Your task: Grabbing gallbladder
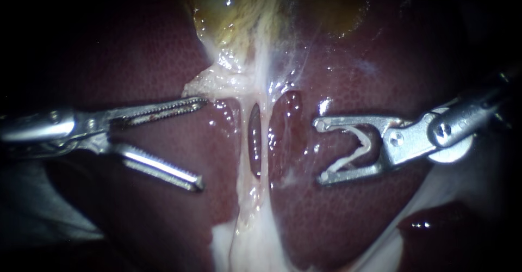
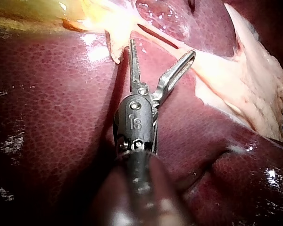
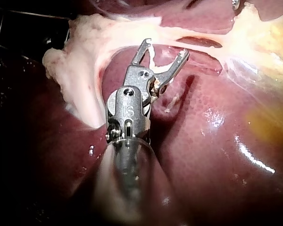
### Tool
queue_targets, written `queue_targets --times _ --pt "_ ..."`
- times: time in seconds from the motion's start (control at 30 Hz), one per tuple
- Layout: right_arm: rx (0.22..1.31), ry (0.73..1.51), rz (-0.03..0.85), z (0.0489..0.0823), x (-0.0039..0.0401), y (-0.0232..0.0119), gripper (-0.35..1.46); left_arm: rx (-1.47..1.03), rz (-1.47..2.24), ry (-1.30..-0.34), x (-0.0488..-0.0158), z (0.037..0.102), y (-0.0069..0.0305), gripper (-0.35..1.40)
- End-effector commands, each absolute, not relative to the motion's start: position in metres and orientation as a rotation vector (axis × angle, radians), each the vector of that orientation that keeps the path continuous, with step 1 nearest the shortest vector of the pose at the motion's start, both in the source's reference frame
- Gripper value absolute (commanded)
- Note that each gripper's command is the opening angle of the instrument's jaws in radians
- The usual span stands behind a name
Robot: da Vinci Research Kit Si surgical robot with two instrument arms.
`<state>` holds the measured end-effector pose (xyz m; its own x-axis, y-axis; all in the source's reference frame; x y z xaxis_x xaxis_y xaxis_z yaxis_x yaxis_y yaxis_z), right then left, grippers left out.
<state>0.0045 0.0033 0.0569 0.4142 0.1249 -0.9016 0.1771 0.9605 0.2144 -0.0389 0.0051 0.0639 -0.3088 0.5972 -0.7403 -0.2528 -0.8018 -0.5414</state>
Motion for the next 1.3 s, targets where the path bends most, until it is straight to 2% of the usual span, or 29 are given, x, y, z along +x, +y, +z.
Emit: queue_targets --times 0.03,0.23,0.53,0.67,0.9,1.17,1.3 --pt "0.296 1.148 -0.033 0.0568 0.0045 0.0033 0.5 -1.411 2.137 -0.445 -0.0389 0.0639 0.0051 1.15" --pt "0.296 1.148 -0.034 0.0568 0.0045 0.0033 0.5 -1.412 2.134 -0.452 -0.0384 0.0634 0.0062 1.15" --pt "0.297 1.149 -0.034 0.0567 0.0045 0.0032 0.5 -1.379 2.119 -0.418 -0.0366 0.0637 0.0109 1.13" --pt "0.297 1.149 -0.034 0.0567 0.0045 0.0032 0.5 -1.373 2.113 -0.414 -0.0367 0.0652 0.0118 1.08" --pt "0.297 1.149 -0.034 0.0567 0.0045 0.0032 0.5 -1.351 2.089 -0.418 -0.0381 0.0676 0.012 1.04" --pt "0.297 1.149 -0.034 0.0567 0.0046 0.0032 0.5 -1.329 2.054 -0.439 -0.0383 0.0682 0.0112 0.91" --pt "0.297 1.149 -0.034 0.0567 0.0046 0.0032 0.5 -1.322 2.046 -0.445 -0.0382 0.0681 0.0109 0.74"
